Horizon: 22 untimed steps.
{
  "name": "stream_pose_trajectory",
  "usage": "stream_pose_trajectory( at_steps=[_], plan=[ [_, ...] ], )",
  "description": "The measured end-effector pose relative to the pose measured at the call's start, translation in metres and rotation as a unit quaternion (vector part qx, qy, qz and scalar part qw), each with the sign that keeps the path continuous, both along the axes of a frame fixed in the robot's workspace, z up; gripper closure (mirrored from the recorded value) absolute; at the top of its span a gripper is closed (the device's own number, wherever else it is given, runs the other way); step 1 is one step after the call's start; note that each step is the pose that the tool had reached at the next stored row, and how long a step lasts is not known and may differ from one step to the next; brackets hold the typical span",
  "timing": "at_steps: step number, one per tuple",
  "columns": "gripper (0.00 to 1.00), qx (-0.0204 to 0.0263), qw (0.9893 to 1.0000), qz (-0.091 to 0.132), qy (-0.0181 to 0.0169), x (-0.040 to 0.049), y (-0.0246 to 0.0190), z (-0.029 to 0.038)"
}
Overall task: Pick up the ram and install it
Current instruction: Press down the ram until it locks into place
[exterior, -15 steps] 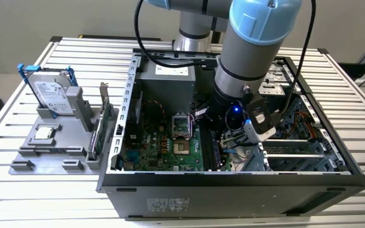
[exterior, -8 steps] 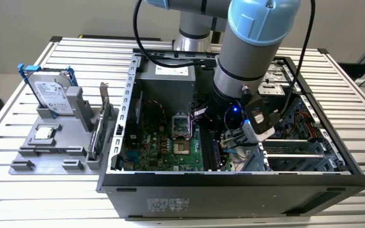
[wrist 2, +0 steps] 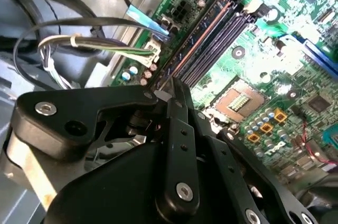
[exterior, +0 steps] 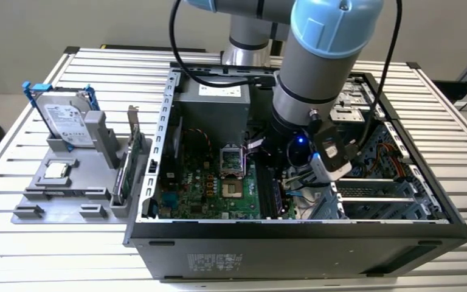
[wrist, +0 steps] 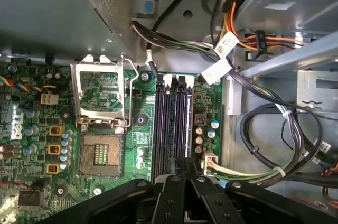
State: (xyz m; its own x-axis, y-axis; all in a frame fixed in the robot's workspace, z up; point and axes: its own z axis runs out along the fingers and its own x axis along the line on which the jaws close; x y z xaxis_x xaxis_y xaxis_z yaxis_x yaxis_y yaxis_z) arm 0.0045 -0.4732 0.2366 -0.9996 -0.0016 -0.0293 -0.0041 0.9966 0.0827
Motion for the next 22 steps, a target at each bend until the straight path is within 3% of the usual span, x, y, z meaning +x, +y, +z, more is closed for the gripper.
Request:
stream_pose_trajectory(
  at_steps=[3,7,9,15,19,22],
  plan=[
    [1.0,0.0,0.9996,-0.028,0.0,0.0,0.0,-0.0008],
    [1.0,0.0,0.9979,-0.064,0.0,0.0,0.0,-0.0013],
    [1.0,0.0001,0.9976,-0.07,-0.0001,-0.0023,0.0001,-0.0013],
    [1.0,0.0001,0.9998,-0.018,0.0,-0.0024,0.0001,0.0011],
    [1.0,0.0001,0.9999,0.017,0.0,-0.0024,0.0001,0.005],
    [1.0,0.0002,0.999,0.044,-0.0001,-0.0024,0.0001,0.0063]
  ],
)
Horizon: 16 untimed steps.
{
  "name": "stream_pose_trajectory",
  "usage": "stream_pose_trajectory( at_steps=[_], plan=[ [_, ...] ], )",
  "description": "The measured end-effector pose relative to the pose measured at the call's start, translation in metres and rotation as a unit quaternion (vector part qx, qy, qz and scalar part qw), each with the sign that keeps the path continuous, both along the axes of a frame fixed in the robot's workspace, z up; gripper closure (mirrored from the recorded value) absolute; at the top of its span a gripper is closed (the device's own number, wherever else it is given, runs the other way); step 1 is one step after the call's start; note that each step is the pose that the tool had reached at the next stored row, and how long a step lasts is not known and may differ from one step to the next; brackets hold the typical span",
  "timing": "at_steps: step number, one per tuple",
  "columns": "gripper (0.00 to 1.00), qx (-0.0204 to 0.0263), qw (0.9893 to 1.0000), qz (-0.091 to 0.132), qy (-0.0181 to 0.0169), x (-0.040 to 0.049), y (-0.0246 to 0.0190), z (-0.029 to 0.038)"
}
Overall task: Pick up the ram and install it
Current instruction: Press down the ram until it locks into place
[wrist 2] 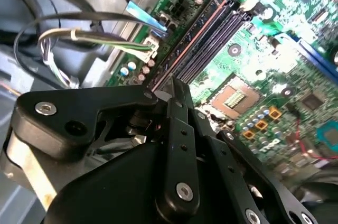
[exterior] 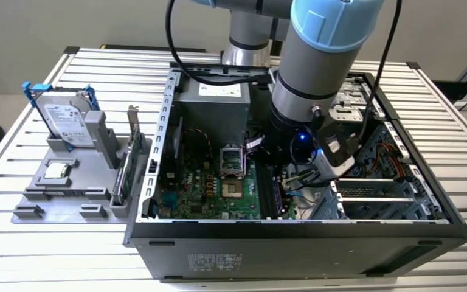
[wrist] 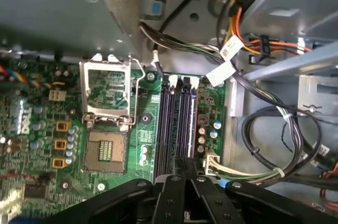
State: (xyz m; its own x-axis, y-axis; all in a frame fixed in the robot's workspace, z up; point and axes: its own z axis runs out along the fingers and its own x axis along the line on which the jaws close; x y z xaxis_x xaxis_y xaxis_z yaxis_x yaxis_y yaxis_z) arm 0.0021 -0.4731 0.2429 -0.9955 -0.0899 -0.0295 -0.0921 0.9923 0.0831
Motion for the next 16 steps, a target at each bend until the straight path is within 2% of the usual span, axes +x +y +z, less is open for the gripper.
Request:
stream_pose_trajectory(
  at_steps=[4,8,12,16],
  plan=[
    [1.0,-0.0002,0.9993,0.037,0.0001,0.0,0.0,0.0002],
    [1.0,-0.0002,0.9973,0.073,0.0001,0.0,0.0,0.0001],
    [1.0,-0.0002,0.9941,0.109,0.0001,0.0,-0.0001,0.0],
    [1.0,-0.0002,0.9894,0.145,0.0,0.0,-0.0001,-0.0005]
  ],
)
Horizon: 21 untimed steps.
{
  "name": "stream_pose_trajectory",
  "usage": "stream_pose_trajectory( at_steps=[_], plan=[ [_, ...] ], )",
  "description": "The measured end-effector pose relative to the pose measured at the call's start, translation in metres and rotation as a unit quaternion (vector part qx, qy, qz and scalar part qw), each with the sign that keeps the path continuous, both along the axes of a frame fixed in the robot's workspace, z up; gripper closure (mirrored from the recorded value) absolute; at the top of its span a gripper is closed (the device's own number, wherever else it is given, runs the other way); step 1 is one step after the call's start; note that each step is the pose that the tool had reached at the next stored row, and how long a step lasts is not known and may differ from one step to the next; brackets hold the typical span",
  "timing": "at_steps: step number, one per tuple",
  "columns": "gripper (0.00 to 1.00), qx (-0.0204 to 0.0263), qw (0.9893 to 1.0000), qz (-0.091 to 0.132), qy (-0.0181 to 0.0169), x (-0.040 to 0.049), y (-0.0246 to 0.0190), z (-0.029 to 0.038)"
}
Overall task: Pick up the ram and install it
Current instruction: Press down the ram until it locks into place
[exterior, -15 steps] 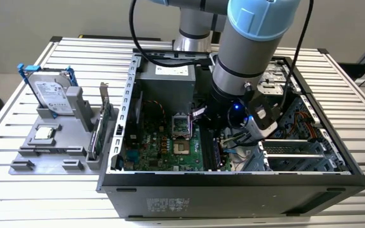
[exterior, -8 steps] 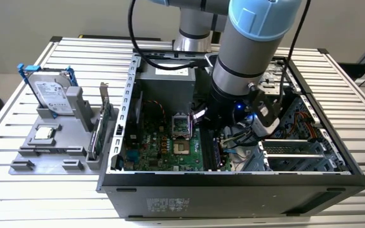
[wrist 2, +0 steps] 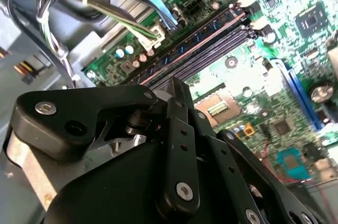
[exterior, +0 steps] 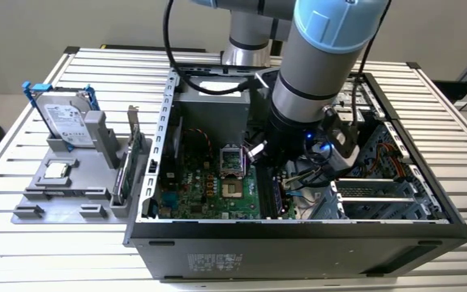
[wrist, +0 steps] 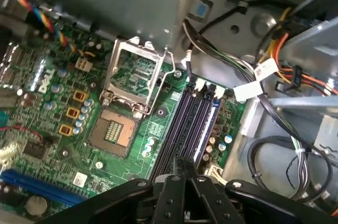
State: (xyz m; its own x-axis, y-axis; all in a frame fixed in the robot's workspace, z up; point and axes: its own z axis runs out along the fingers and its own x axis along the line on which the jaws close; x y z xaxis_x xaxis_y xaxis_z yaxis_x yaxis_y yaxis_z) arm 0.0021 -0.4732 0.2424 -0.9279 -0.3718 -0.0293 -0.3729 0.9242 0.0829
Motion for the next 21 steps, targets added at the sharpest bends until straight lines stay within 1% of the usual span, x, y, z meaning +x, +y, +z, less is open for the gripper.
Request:
stream_pose_trajectory(
  at_steps=[3,5,7,10,13,15,18,21],
  plan=[
    [1.0,0.0001,0.9996,0.027,0.0,0.0,0.0,-0.0004],
    [1.0,0.0,0.999,0.045,0.0,0.0,0.0,-0.0004],
    [1.0,0.0,0.998,0.064,0.0,0.0,0.0,-0.0005],
    [1.0,0.0,0.9959,0.091,0.0,0.0,0.0,-0.0005],
    [1.0,0.0,0.993,0.118,0.0,0.0,0.0,-0.0006],
    [1.0,0.0,0.9906,0.137,0.0,0.0,0.0,-0.0007],
    [1.0,0.0001,0.9864,0.164,0.0,0.0,0.0,-0.0009],
    [1.0,0.0001,0.9817,0.191,0.0,0.0,0.0,-0.001]
  ],
)
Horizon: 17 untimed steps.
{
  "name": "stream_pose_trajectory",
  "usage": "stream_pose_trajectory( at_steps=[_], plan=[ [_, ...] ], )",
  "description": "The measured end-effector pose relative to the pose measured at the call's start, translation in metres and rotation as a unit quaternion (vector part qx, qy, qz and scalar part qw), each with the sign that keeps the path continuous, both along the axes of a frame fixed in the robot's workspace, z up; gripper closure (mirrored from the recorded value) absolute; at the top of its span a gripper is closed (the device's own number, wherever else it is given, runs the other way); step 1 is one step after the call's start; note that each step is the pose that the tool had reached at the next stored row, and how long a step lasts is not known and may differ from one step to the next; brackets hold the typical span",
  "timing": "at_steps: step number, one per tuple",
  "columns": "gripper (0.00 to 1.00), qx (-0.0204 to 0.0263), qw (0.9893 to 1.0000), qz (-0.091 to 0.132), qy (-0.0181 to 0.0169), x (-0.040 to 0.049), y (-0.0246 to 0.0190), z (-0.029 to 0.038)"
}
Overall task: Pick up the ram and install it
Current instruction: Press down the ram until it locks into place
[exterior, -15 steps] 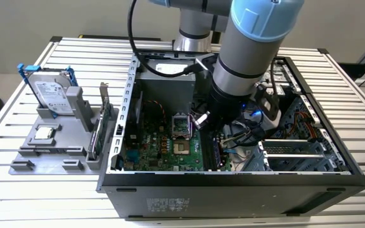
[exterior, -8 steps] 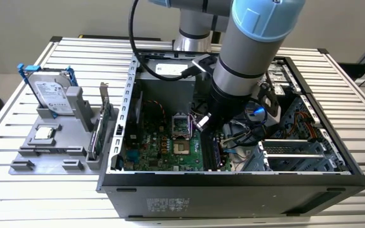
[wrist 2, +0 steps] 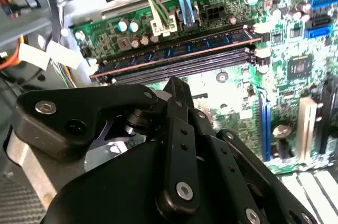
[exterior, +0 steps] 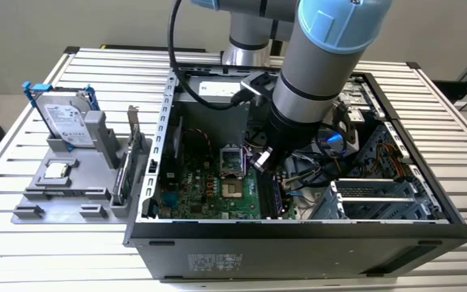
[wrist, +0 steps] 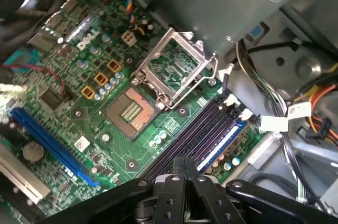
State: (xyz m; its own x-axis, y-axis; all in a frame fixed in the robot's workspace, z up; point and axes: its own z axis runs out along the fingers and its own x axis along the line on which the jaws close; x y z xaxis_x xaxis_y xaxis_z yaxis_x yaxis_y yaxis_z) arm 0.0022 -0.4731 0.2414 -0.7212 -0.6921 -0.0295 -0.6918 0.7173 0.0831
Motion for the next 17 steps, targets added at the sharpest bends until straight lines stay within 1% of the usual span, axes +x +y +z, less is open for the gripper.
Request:
stream_pose_trajectory(
  at_steps=[2,5,7,10,12,14,17],
  plan=[
    [1.0,0.0001,0.9998,0.018,0.0,0.0,0.0,-0.0001],
    [1.0,-0.0002,0.9997,0.025,0.0,0.001,0.0,-0.0001],
    [1.0,-0.0002,0.9992,0.039,0.0,0.0009,0.0001,-0.0001],
    [1.0,-0.0002,0.9978,0.066,-0.0001,0.001,0.0001,-0.0001],
    [1.0,-0.0002,0.9965,0.084,-0.0003,0.001,0.0001,-0.0002],
    [1.0,0.0,0.9949,0.101,-0.0004,0.001,0.0,-0.0002],
    [1.0,0.0005,0.9933,0.115,-0.0005,0.0021,0.0001,-0.0003]
  ],
)
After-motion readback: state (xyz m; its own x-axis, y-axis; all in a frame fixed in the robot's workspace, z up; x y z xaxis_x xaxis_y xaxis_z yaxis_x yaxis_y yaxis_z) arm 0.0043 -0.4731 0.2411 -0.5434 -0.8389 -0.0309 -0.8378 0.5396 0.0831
